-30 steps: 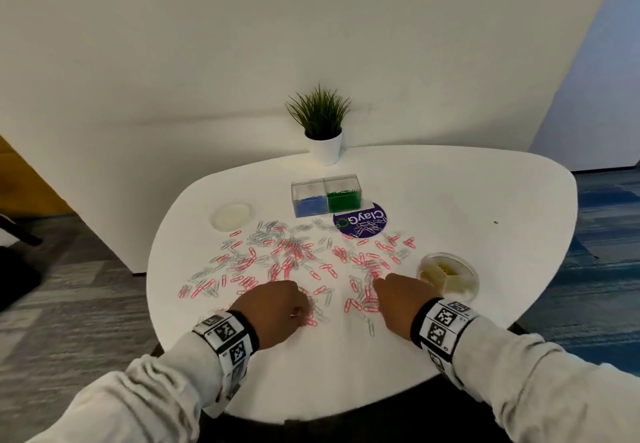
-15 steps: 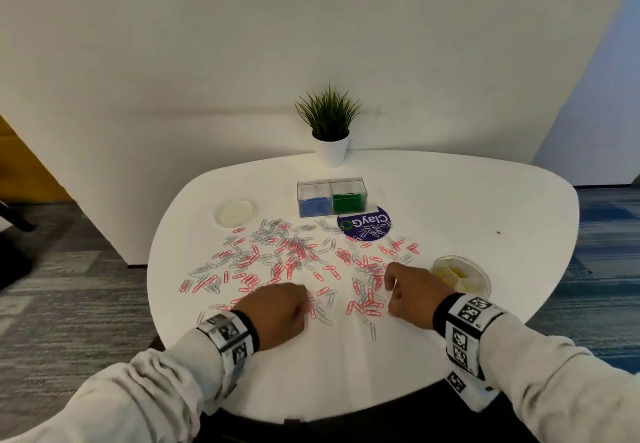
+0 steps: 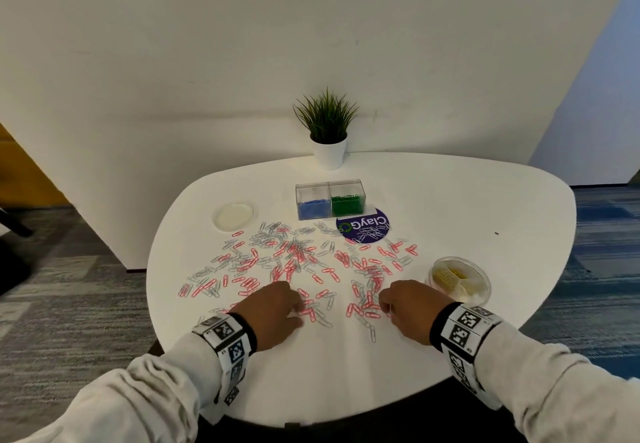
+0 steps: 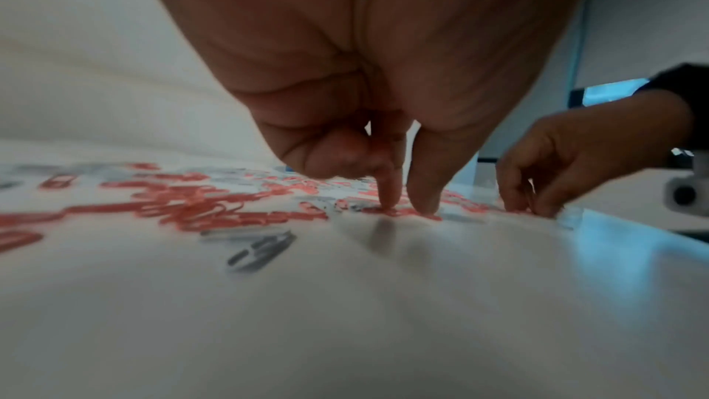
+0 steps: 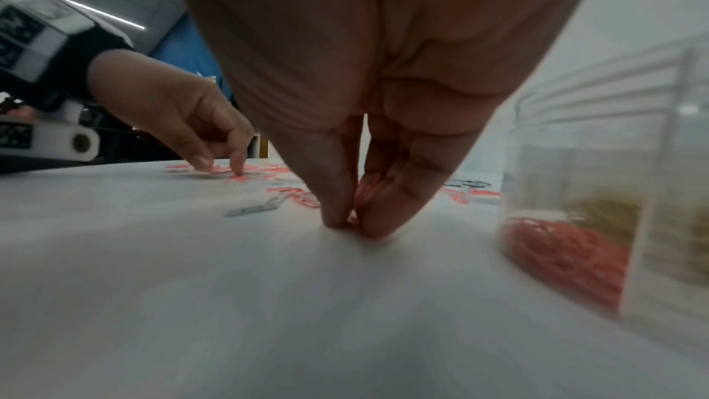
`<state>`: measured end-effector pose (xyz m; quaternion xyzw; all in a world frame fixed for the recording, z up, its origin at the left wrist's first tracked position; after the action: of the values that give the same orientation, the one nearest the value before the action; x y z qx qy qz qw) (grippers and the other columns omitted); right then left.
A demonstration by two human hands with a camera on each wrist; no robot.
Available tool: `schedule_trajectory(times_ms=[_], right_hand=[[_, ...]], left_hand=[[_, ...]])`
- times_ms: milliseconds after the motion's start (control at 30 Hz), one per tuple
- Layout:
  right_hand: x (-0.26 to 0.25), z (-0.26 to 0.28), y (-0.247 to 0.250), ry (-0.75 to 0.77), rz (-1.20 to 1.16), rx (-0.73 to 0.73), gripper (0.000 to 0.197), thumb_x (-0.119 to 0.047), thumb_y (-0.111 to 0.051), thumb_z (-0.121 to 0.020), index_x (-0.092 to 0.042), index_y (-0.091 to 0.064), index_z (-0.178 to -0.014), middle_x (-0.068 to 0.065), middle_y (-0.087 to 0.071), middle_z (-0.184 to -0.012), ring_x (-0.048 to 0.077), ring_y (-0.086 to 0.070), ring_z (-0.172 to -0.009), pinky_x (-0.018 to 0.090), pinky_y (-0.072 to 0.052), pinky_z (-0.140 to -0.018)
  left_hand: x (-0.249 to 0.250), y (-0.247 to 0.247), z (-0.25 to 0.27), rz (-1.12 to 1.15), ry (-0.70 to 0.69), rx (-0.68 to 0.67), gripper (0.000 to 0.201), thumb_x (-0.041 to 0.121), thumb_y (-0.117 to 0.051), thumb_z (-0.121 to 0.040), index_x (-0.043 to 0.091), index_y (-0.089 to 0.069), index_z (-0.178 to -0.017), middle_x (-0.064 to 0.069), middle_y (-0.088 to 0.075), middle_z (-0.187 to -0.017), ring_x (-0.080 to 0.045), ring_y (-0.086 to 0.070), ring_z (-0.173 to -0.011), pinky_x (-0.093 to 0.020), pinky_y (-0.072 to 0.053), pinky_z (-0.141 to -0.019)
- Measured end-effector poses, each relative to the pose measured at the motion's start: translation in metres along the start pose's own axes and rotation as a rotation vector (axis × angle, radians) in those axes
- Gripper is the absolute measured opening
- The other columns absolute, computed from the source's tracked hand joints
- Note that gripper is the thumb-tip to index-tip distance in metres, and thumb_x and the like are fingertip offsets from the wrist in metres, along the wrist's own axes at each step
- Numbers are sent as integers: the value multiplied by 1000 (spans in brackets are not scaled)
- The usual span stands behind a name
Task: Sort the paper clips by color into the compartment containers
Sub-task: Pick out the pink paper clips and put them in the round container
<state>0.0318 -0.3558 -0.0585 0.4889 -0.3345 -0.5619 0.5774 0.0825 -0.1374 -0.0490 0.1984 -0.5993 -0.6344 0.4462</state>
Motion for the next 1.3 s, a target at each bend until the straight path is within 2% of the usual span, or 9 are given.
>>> schedule_trajectory(times_ms=[100,233,367,567,733,867,1067,1200,1300], right_hand=[[-7,0,-4,41,36,1,18,-12,-45,-89,-22,-57,-99,-2,-55,-97,19,-49,-83,29,-40,-68],[-7,1,-5,-19,-5,-36,15,-16,-46,-86,-26,-47,-97,-4,-50,-93,20,-50,-80,28,-37,-61],[11,3,10,-238,-577,12,13,-10,-51,-85,-20,-60,-87,-4,-61,-78,12,-60,-64,23,-49,-57],[24,-1,10,-399,-1108,52,15,0,-50,-85,-11,-55,-76,8,-50,-66,16,-40,-54,25,-35,-50],[4,-9,26,-138,-524,93,18,-18,-65,-89,-24,-67,-105,-16,-58,-86,3,-50,-72,13,-36,-65],[-8,-6,16,-25,-188,40,28,-29,-55,-97,-32,-64,-124,-7,-58,-128,14,-53,-115,21,-37,-96],[-4,-3,12,-7,-112,54,17,-32,-54,-97,-22,-64,-104,-4,-61,-106,15,-56,-95,24,-43,-79],[-8,-1,26,11,-222,135,8,-27,-53,-96,-24,-57,-89,-13,-51,-86,9,-51,-79,13,-32,-63],[15,-6,41,-154,-567,224,12,-22,-54,-94,-22,-55,-82,-9,-57,-81,7,-48,-68,18,-34,-59]], left_hand=[[10,-4,-2,-131,-51,18,29,41,-50,-98,27,-62,-121,5,-52,-116,-16,-55,-108,-28,-43,-90],[21,-12,1,-305,-136,3,25,28,-42,-101,17,-62,-112,-1,-53,-112,-27,-60,-95,-38,-52,-78],[22,-10,4,-366,-128,2,26,24,-39,-100,14,-56,-118,-3,-52,-114,-28,-60,-93,-35,-46,-68],[-9,21,8,191,147,99,14,32,-62,-80,21,-56,-74,8,-60,-76,-9,-53,-68,-25,-44,-61],[-18,24,7,558,212,10,11,12,-70,-74,18,-62,-77,6,-65,-72,-8,-54,-62,-22,-43,-55],[-14,14,9,652,229,-36,21,9,-53,-88,21,-70,-93,12,-62,-66,-1,-50,-53,-15,-38,-48],[-9,13,6,599,308,-40,36,9,-44,-98,16,-53,-64,6,-47,-57,-4,-40,-48,-20,-32,-48],[-5,15,0,453,257,23,48,46,-54,-97,14,-41,-64,1,-41,-61,-12,-37,-52,-25,-30,-52],[7,9,-2,224,156,5,36,55,-58,-91,25,-53,-73,11,-55,-77,-7,-50,-72,-25,-36,-63]])
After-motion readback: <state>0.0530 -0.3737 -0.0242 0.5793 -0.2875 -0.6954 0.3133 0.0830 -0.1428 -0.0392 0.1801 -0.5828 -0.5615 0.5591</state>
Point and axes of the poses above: each hand's wrist, its own z-axis away from the middle knuckle, its own y-axis out of the back of the hand, x = y × z, the point moved 9 cm from there along -z, towards the middle knuckle
